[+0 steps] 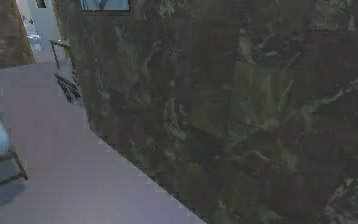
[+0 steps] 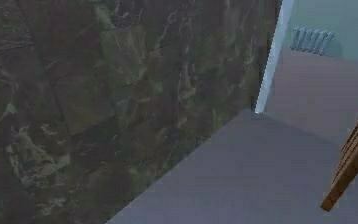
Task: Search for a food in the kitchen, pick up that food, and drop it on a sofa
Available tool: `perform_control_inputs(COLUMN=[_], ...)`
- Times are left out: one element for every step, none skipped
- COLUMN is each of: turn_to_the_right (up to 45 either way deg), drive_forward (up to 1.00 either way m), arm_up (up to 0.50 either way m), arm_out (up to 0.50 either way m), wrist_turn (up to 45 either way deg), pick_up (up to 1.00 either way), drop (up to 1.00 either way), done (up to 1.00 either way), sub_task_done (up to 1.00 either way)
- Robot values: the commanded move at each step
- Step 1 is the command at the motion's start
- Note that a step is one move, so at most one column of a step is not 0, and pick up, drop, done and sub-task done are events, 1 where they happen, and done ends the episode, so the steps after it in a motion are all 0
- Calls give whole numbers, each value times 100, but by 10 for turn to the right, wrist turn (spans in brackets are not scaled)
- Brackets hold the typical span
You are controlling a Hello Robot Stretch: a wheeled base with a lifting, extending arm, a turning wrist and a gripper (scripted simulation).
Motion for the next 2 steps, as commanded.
perform_control_inputs(turn_to_the_right=[450, 0], drive_forward=[0, 25], arm_up=[0, 0], arm_out=[0, 0], wrist_turn=[0, 0], pick_up=[0, 0], drop=[0, 0], done=[0, 0], sub_task_done=[0, 0])
